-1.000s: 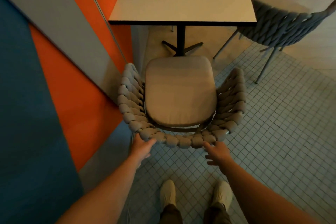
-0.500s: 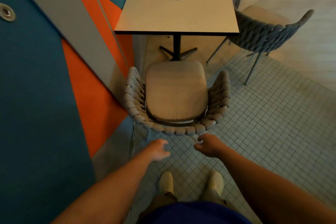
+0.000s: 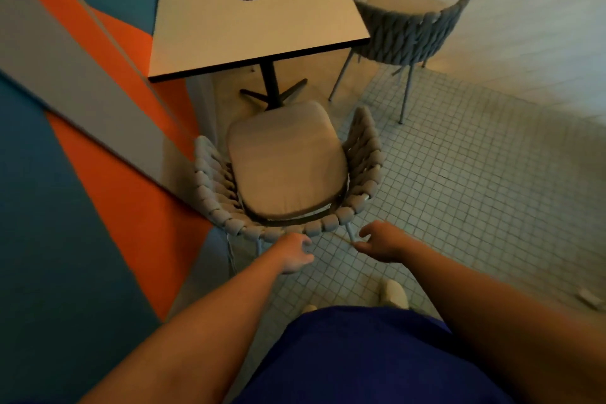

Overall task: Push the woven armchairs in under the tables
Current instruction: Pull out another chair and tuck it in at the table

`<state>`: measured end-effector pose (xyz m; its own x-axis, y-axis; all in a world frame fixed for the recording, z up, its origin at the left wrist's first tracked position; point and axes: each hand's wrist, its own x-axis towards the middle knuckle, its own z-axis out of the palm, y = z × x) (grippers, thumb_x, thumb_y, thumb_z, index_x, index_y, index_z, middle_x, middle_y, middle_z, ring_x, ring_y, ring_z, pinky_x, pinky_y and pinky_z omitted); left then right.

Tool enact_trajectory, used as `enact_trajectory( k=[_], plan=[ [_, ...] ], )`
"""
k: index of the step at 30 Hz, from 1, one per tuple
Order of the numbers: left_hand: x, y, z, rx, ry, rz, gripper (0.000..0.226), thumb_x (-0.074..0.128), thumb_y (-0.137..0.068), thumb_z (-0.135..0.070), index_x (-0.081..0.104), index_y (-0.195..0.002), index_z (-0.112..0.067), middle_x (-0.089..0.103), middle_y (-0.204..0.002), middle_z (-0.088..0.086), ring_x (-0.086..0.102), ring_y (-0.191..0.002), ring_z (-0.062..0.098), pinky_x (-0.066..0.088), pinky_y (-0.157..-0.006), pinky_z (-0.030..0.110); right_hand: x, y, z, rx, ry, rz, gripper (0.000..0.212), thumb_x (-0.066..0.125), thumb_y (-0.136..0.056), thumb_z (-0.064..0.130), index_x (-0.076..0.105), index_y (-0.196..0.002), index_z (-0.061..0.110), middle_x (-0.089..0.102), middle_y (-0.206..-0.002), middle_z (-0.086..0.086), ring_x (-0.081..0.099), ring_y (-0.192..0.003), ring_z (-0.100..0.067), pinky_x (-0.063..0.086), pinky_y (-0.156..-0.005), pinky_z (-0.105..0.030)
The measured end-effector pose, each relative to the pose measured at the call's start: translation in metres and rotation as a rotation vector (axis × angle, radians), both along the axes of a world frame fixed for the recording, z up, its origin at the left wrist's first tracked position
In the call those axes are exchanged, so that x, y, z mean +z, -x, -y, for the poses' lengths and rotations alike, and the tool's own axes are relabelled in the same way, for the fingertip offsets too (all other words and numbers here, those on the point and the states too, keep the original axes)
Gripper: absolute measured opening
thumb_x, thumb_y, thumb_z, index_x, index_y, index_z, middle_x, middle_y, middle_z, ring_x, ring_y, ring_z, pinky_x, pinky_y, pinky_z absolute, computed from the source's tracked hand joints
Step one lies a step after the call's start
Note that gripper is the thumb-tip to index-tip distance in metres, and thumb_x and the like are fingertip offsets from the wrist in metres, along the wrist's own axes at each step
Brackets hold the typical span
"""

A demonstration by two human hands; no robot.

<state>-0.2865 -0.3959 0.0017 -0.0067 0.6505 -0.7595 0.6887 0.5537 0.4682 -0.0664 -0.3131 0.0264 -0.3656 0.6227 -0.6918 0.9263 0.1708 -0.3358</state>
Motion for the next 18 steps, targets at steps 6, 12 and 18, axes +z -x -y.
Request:
enact_trajectory(
  k=[6, 12, 18],
  plan=[
    [0.002, -0.040, -0.038, -0.171, -0.015, -0.023, 0.045, 0.061, -0.095, -0.031, 0.056, -0.138, -0.019, 0.055, -0.142, 0.010, 0.057, -0.123, 0.027, 0.050, -0.102, 0.038, -0.008, -0.047, 0.001, -0.179, 0.012, -0.018, 0.052, 0.059, -0.095, 0.043, 0.053, -0.138, 0.015, 0.057, -0.135, -0.007, 0.056, -0.121, -0.021, 0.046, -0.104, -0.038],
    [0.006, -0.095, -0.085, -0.245, -0.024, -0.038, 0.049, 0.061, -0.095, -0.024, 0.053, -0.143, -0.015, 0.063, -0.126, 0.008, 0.059, -0.109, 0.018, 0.049, -0.090, 0.031, -0.021, -0.111, -0.033, -0.307, 0.054, -0.045, 0.055, 0.058, -0.096, 0.043, 0.051, -0.140, 0.012, 0.055, -0.142, -0.009, 0.054, -0.127, -0.023, 0.043, -0.108, -0.039],
    [0.005, -0.183, -0.146, -0.206, 0.000, -0.042, 0.047, 0.061, -0.096, -0.025, 0.055, -0.141, -0.015, 0.066, -0.115, 0.005, 0.061, -0.106, 0.018, 0.050, -0.088, 0.026, -0.029, -0.193, -0.096, -0.344, 0.084, -0.114, 0.055, 0.059, -0.096, 0.042, 0.051, -0.141, 0.011, 0.053, -0.145, -0.010, 0.052, -0.131, -0.024, 0.042, -0.110, -0.040]
  ],
)
